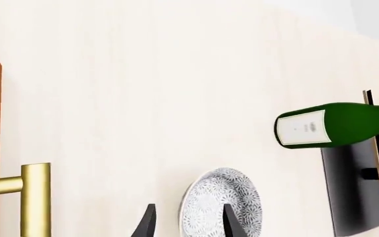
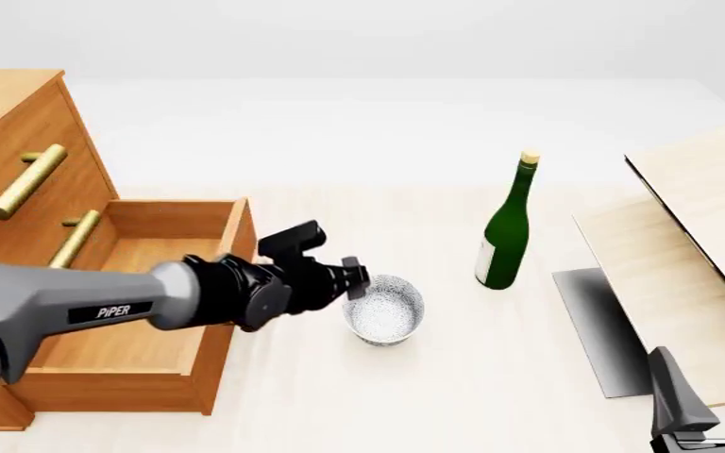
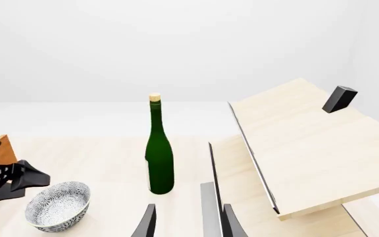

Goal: Put the bowl in the bottom drawer of the cabinet and close it.

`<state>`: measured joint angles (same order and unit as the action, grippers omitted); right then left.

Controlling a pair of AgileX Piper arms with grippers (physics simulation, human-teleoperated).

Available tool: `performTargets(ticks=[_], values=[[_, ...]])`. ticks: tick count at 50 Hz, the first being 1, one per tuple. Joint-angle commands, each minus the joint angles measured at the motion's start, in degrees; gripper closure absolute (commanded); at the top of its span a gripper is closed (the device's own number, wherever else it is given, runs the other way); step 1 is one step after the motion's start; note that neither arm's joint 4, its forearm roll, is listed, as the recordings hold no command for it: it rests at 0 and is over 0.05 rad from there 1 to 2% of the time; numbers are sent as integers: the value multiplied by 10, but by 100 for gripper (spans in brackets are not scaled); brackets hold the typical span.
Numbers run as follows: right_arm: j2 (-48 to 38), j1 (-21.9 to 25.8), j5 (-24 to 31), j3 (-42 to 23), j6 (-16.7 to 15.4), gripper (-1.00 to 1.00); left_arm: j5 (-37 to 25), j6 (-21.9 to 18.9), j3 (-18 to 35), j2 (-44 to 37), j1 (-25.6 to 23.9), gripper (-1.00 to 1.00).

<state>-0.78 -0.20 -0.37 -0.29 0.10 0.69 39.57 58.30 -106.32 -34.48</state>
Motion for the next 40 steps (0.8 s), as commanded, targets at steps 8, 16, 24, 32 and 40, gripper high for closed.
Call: performTargets(ticks=[8,16,24,32,40], values=[[1,0,1,0,0,-100,17,35,-6,-43,3,-100],[1,0,1,0,0,-100,24,40,-10,-50,1,-100],[1,0,1,0,0,-100,30,43,-12,-57,3,-100],[1,0,1,0,0,-100,34,41,-14,-56,6,100],[1,0,1,0,0,-100,42,44,-25,-42,1,100]])
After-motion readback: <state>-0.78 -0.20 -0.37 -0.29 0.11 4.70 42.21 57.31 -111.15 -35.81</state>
